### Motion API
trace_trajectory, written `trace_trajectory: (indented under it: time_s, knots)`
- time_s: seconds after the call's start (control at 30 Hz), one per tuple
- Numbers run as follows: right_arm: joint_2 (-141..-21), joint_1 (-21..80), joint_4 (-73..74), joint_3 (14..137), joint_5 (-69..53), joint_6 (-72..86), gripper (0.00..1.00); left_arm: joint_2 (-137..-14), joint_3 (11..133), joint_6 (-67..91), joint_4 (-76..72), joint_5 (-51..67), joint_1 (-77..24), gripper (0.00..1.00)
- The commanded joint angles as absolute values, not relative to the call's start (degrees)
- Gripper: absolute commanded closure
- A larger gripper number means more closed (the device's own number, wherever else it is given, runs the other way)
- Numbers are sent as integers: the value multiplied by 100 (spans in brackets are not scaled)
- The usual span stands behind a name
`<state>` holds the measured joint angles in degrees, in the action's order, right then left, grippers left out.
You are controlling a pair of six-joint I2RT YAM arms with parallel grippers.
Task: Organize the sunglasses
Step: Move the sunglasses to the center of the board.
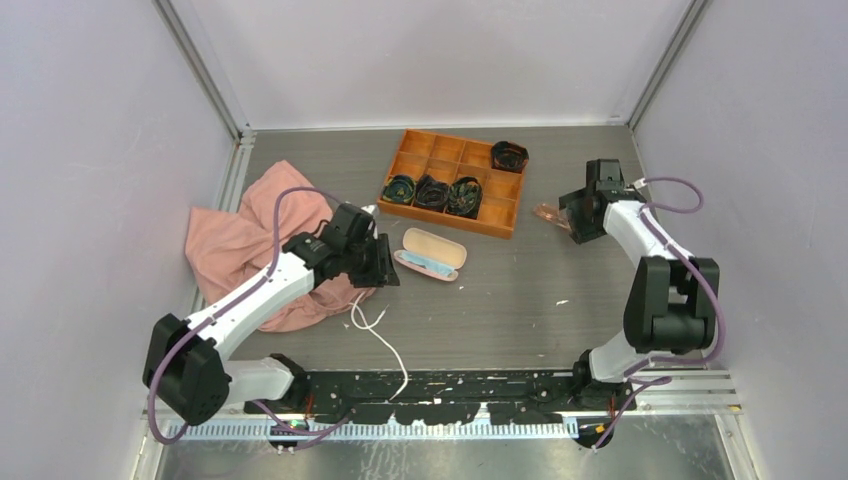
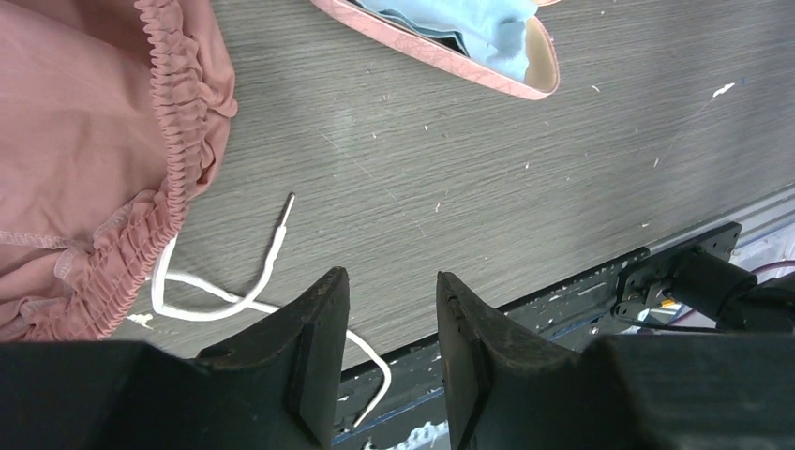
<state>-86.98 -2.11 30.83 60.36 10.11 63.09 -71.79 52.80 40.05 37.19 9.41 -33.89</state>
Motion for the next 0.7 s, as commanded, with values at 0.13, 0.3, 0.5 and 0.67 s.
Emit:
trace_trajectory:
  time_s: [0.13, 0.3, 0.5, 0.67]
  knots:
    - [-9781, -398, 2327, 6547, 682, 8391, 31, -6788, 5229, 3929, 3829, 906, -3391, 59]
    - [-10143, -396, 2188, 6583, 724, 8859, 31, -6746, 5302, 3788, 3897, 820, -3392, 59]
    - [-10199, -400, 2233, 6469, 1125, 9224, 31, -6798, 5320, 3731, 3867, 835, -3390, 58]
    - [-10367, -396, 2416, 6495, 1272, 9454, 34, -6880, 5309, 3685, 3815, 854, -3392, 59]
